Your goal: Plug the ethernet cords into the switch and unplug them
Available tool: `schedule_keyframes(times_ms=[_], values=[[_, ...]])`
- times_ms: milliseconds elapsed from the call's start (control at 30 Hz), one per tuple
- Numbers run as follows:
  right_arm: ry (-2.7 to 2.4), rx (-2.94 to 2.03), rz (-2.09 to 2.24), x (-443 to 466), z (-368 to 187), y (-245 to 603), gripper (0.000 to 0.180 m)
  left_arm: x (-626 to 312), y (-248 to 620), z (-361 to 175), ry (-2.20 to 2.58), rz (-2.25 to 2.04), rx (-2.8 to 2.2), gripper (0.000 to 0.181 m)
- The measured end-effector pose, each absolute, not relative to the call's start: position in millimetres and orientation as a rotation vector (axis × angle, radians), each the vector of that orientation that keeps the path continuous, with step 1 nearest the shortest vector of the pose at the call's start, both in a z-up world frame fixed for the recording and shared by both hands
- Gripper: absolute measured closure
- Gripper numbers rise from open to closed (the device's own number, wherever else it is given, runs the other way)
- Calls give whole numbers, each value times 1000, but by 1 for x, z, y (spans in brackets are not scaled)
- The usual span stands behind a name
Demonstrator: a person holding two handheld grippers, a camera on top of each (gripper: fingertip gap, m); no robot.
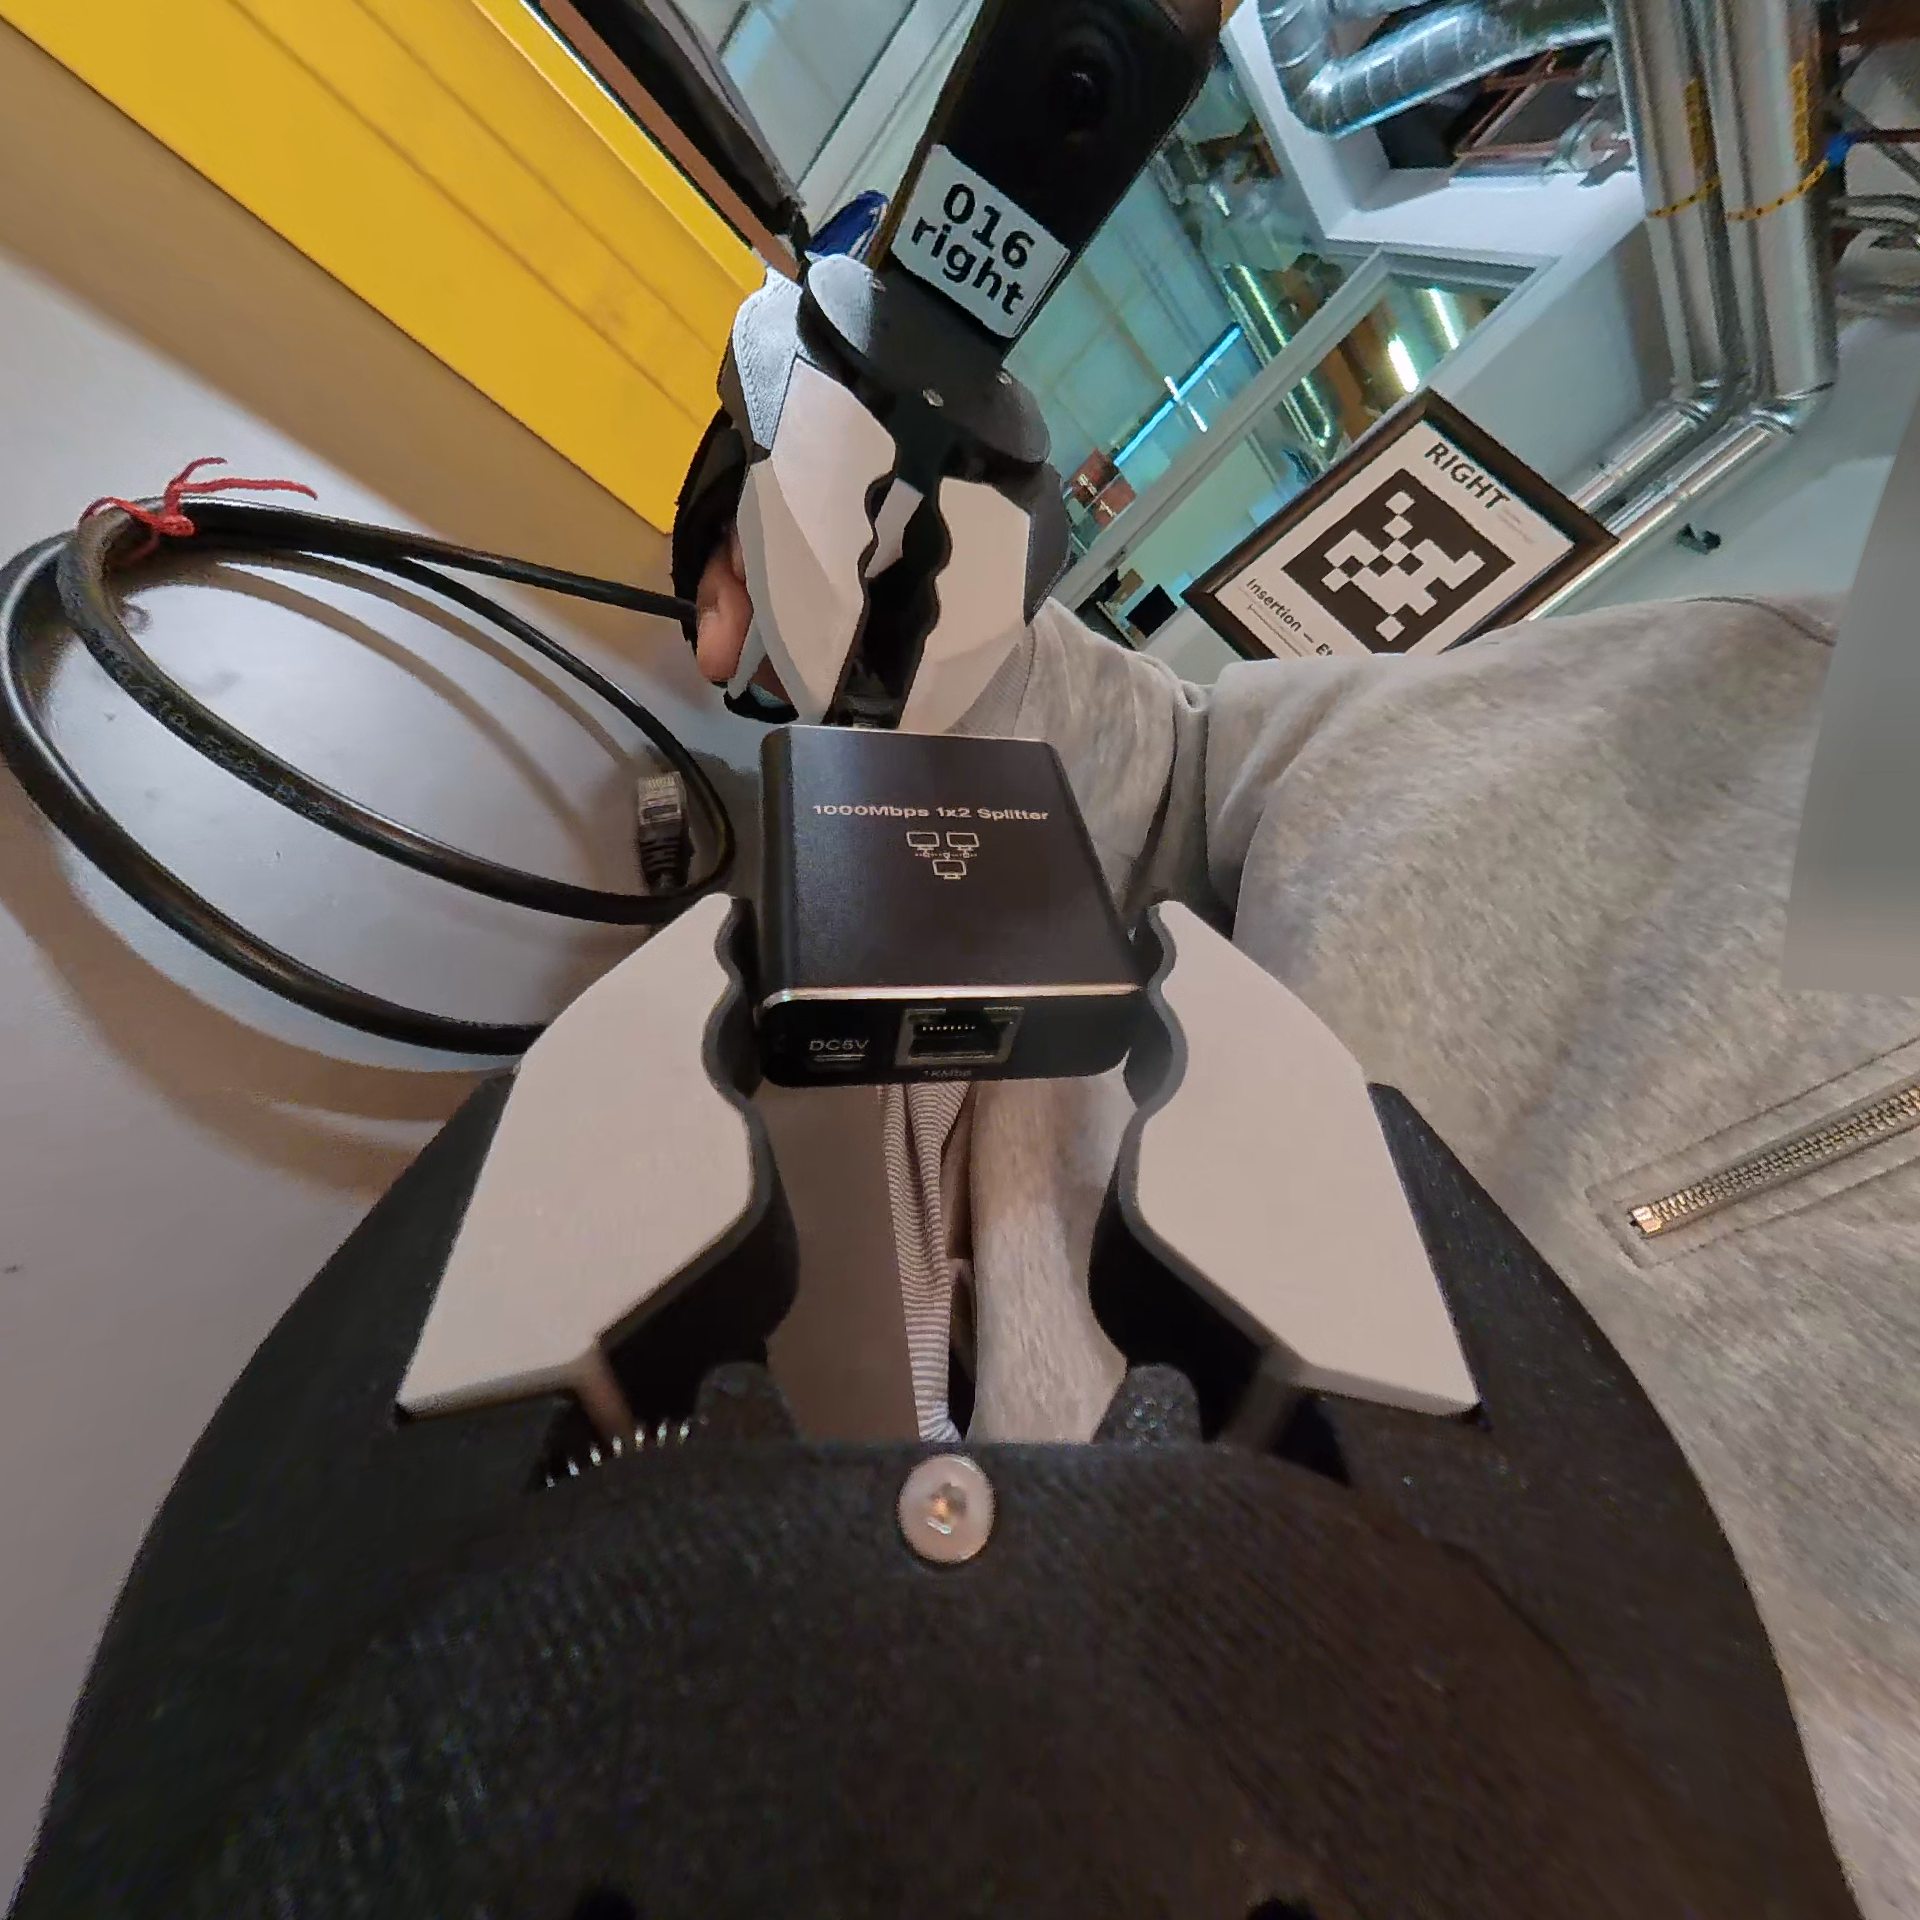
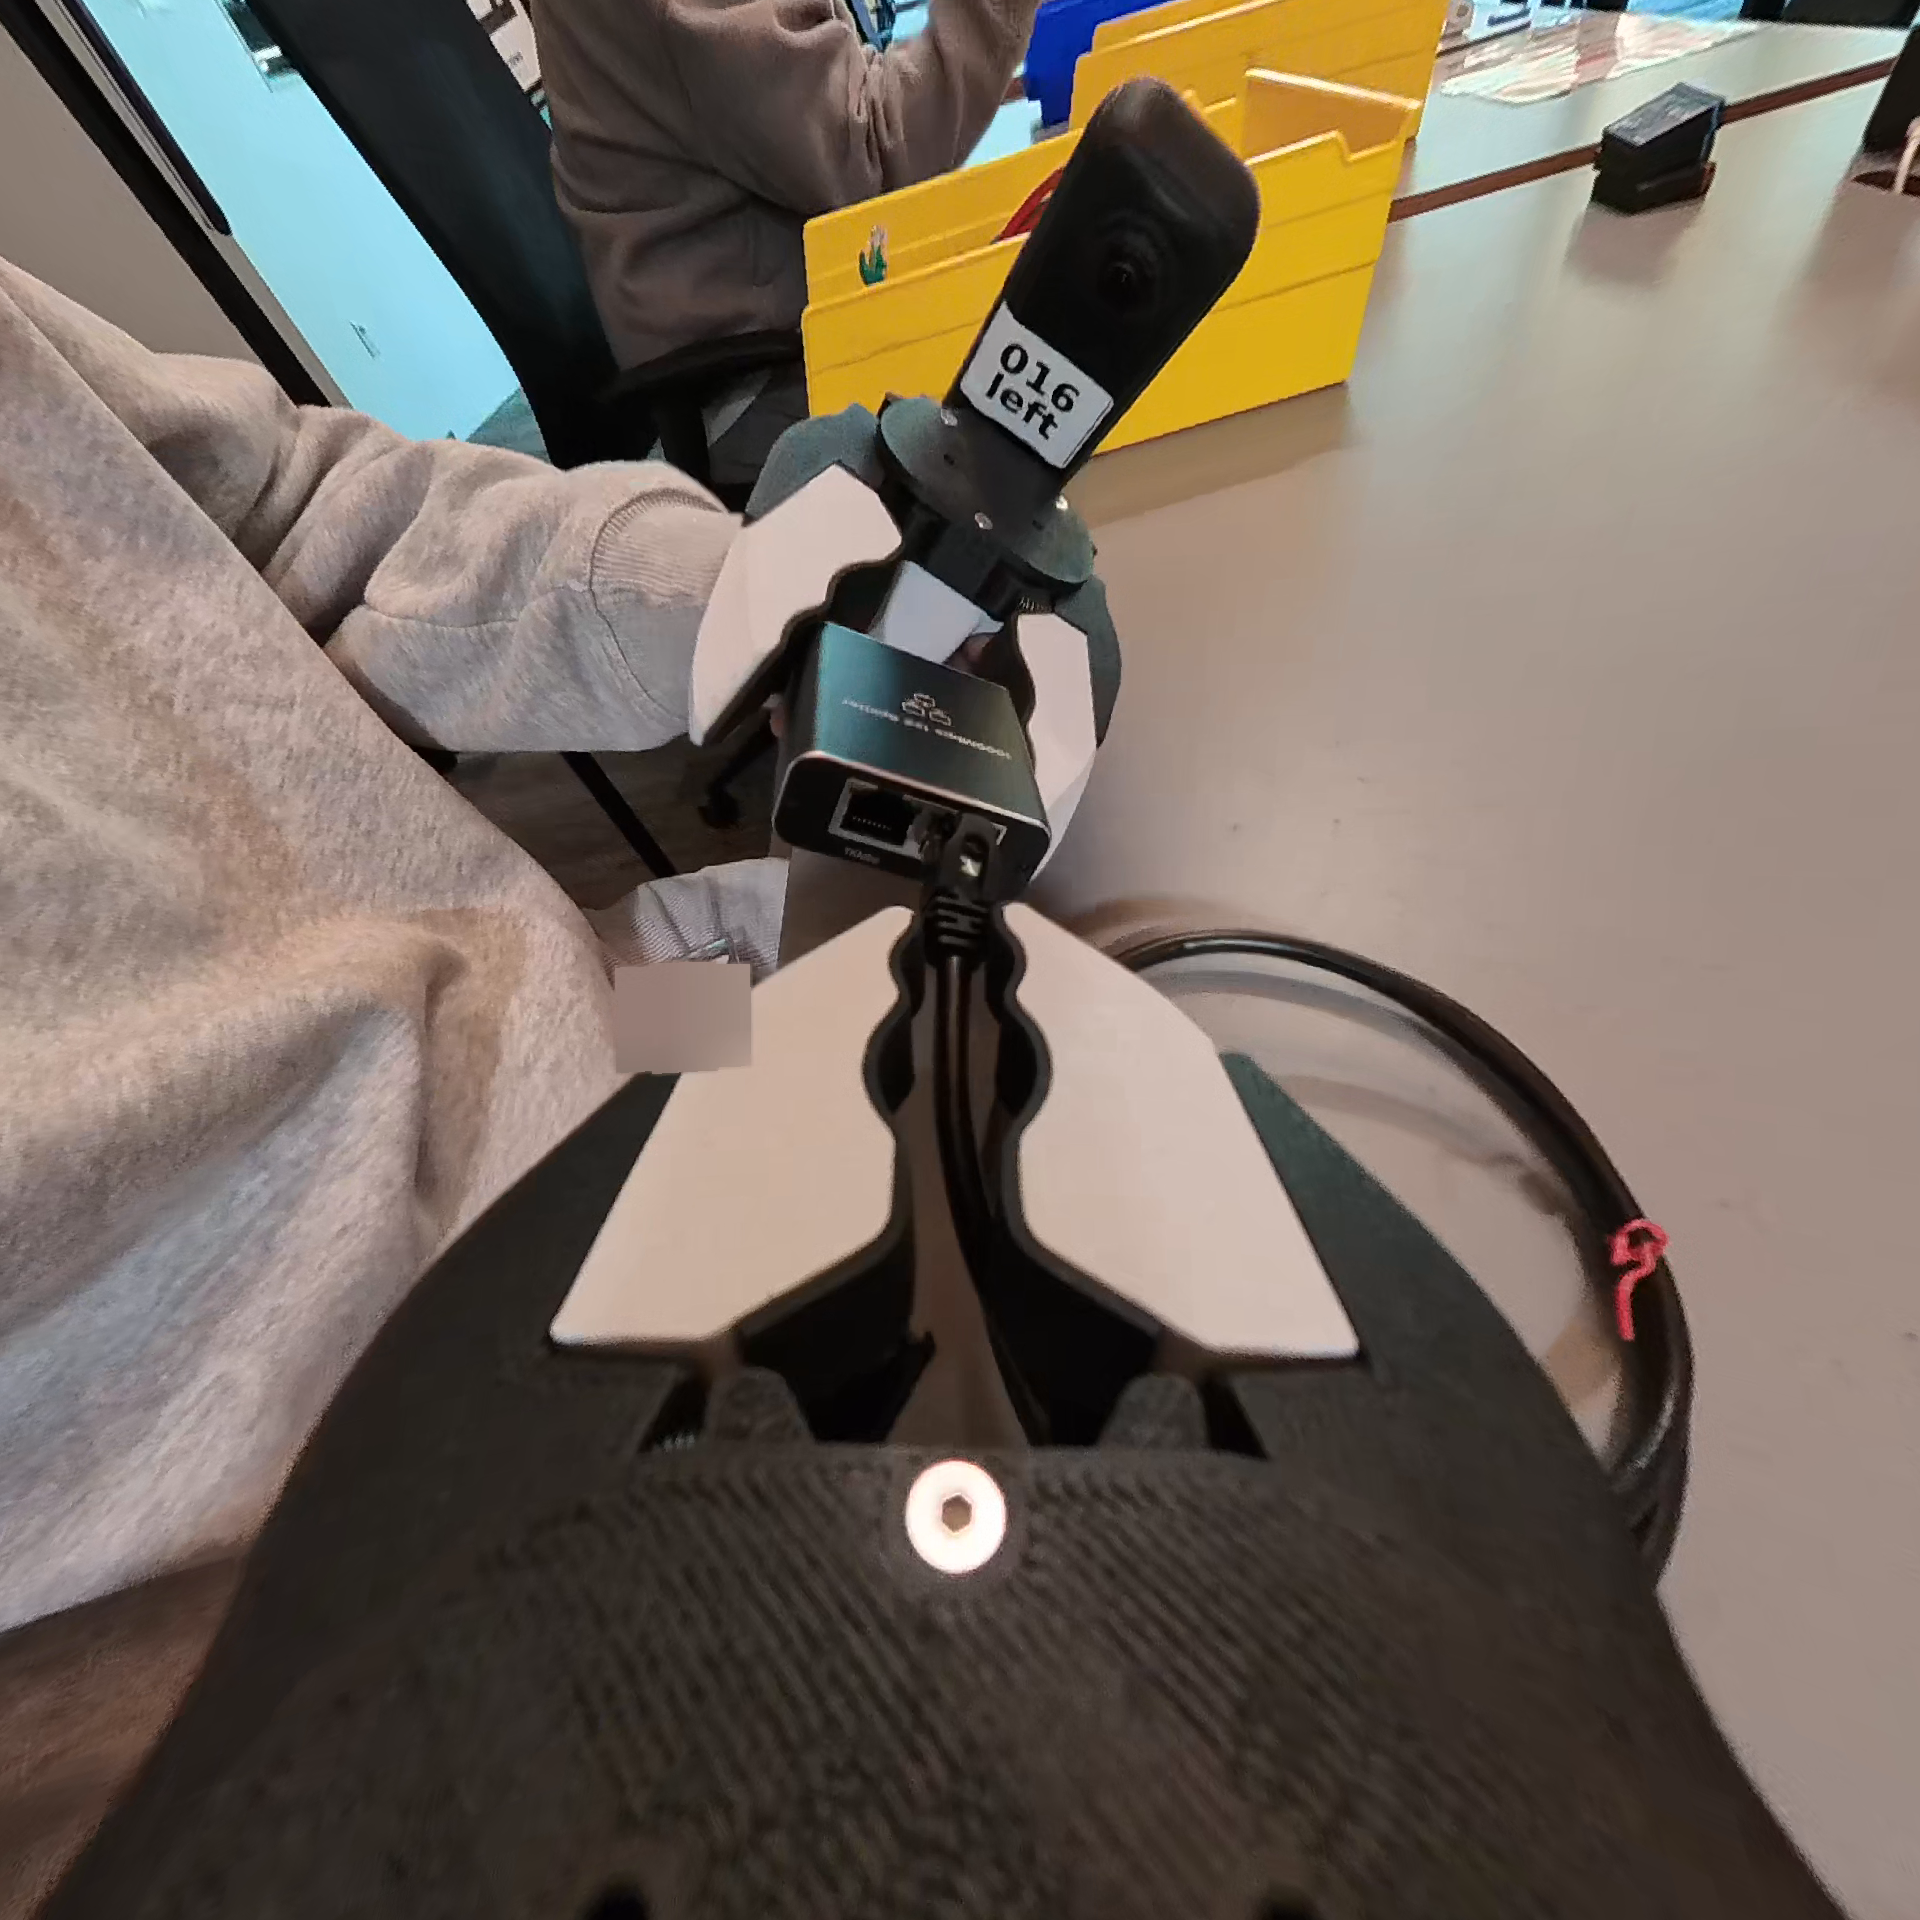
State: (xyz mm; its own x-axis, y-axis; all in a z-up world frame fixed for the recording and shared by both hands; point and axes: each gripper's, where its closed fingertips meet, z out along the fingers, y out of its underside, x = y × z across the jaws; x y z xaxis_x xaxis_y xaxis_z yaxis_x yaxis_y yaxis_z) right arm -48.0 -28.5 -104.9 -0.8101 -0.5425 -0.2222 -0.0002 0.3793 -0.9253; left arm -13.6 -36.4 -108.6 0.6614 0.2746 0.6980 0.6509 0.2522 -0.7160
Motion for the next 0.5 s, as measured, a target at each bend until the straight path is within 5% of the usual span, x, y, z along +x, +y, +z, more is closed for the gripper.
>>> schedule_keyframes(times_ms=[500], values=[[2169, -489, -1377, -47, -116, -26, 169, -13, -34, -118, -914, -326, -1379, 111]])
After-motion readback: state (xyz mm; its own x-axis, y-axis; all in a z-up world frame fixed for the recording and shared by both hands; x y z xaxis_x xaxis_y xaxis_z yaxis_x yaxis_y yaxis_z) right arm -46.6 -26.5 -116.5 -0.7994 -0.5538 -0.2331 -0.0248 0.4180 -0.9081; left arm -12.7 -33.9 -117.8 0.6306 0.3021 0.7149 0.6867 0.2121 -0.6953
